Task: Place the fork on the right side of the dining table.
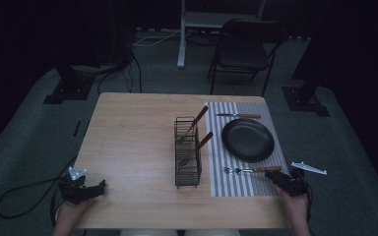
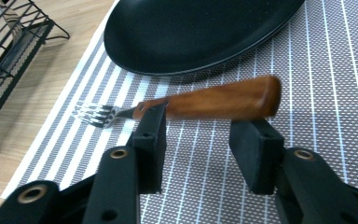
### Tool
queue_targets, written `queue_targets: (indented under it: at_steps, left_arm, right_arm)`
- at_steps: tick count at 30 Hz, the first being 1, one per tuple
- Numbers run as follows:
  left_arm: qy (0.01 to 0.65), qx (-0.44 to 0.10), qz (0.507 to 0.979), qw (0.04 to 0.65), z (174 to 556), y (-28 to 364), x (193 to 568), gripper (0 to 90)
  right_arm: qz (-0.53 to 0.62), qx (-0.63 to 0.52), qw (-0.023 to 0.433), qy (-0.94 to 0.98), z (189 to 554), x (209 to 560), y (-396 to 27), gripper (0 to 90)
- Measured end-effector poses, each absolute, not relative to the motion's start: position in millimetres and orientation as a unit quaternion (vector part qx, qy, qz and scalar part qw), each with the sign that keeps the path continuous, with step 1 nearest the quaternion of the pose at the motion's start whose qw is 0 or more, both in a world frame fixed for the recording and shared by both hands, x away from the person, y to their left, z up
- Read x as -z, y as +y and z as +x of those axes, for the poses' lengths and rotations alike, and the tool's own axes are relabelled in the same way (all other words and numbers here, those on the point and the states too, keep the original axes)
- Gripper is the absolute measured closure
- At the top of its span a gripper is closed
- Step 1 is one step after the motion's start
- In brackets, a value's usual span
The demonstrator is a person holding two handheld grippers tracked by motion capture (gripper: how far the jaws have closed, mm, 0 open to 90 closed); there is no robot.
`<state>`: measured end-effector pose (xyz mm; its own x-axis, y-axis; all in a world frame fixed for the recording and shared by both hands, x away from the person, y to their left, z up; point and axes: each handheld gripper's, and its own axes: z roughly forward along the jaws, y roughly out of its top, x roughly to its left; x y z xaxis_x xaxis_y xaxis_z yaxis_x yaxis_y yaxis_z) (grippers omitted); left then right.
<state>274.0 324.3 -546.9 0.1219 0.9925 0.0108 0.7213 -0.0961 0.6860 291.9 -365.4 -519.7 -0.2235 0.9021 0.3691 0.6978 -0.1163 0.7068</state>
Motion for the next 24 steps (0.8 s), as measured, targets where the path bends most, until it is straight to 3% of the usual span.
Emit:
queue_targets:
  at_steps: [7, 19, 21, 24]
  left_arm:
    - [0.614, -0.248, 0.697, 0.273, 274.0, 324.3, 546.9, 0.6]
    - [0.615, -0.248, 0.697, 0.274, 274.0, 324.2, 547.0, 0.6]
    - [0.615, -0.248, 0.697, 0.273, 274.0, 324.2, 546.8, 0.7]
    - [0.615, -0.248, 0.697, 0.273, 274.0, 324.2, 546.8, 0.7]
  right_arm:
    - [0.617, -0.414, 0.121, 0.659, 295.0, 531.5, -367.3, 51.8]
    - [0.597, -0.404, 0.174, 0.671, 284.2, 537.2, -344.2, 47.8]
    - [0.599, -0.408, 0.176, 0.666, 281.3, 536.8, -338.7, 43.7]
    - [0.600, -0.410, 0.176, 0.664, 278.1, 538.4, -329.2, 29.4]
